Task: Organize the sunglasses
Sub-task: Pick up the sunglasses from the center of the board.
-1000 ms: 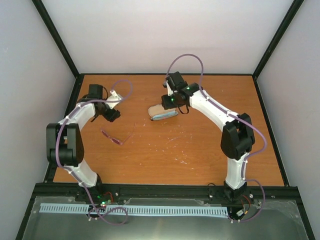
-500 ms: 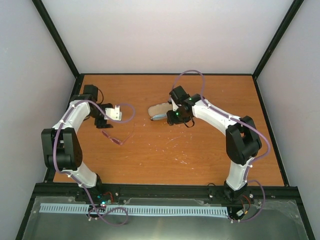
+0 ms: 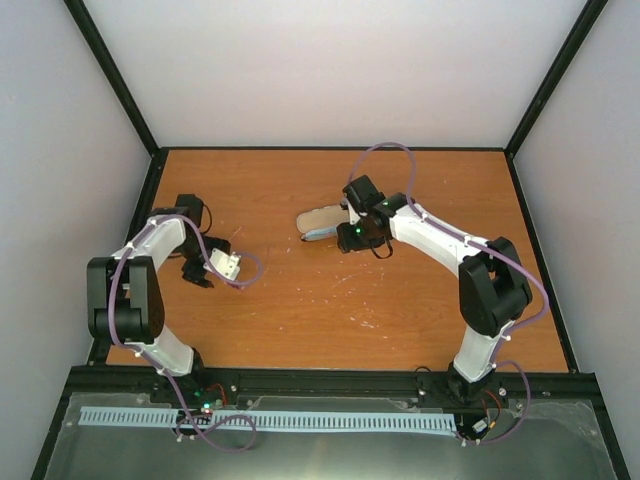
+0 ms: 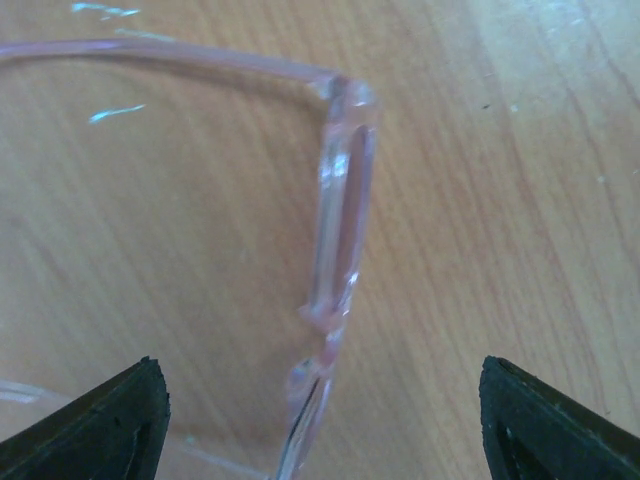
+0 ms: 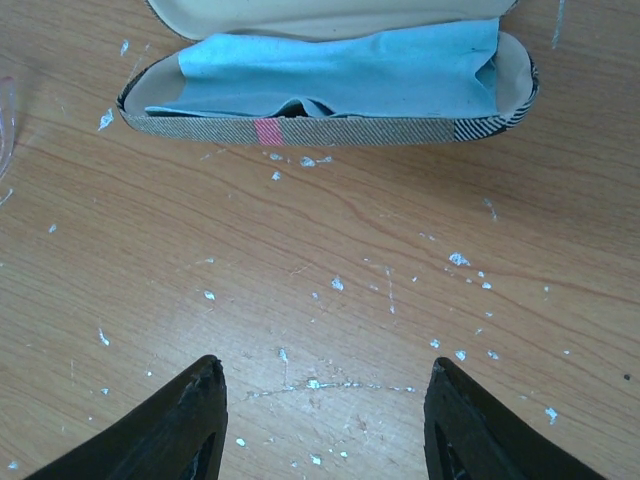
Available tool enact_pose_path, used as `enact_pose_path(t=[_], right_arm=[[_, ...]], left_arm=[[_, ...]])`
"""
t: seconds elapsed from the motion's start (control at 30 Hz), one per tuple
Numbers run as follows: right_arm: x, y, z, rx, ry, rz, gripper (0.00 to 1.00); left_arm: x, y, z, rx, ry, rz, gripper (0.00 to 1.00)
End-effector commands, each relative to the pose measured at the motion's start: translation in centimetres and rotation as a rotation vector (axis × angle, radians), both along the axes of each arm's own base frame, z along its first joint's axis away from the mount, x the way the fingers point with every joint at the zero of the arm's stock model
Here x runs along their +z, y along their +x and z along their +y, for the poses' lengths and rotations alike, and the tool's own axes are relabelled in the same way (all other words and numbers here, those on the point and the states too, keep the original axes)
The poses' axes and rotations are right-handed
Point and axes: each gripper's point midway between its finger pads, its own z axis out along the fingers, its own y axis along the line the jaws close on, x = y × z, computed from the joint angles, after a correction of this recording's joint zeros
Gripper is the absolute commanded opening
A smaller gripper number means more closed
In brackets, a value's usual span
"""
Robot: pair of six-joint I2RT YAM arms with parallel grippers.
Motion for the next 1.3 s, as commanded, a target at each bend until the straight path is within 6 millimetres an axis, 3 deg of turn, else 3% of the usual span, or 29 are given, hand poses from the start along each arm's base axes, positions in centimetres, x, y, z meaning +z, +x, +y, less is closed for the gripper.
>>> enact_pose_path(t=[0.0, 0.27, 0.53, 0.87, 1.0, 1.17, 1.27], right_arm=[[0.9, 0.2, -0.4, -0.017, 0.010, -0.031, 0.53], [1.2, 0.1, -0.8, -0.022, 0.014, -0.033, 0.52], [1.2, 0.1, -0.8, -0.025, 0.018, -0.027, 0.52], [0.8, -0.2, -0.9, -0.026, 0.013, -0.015, 0.51], [0.7, -0.3, -0.9, -0.023, 0.014, -0.014, 0.51], [0.9, -0.2, -0.8, -0.023, 0.017, -0.018, 0.51], [1.1, -0.1, -0.8, -0.024, 0.019, -0.023, 0.51]], left_arm=[[-1.2, -0.6, -0.2, -0.088, 0.034, -0.011, 0.84], [-3.3, 1.4, -1.0, -0.001, 0.032, -0.011, 0.83], [-4.7, 3.2, 0.0, 0.105, 0.082, -0.004, 0.78], [-4.3, 3.5, 1.4, 0.161, 0.100, -0.016, 0.72], [-4.4, 3.3, 2.4, 0.187, 0.117, -0.010, 0.61], [-4.3, 3.0, 2.9, 0.210, 0.128, 0.001, 0.33], [-4.1, 2.7, 2.8, 0.223, 0.121, 0.011, 0.27]])
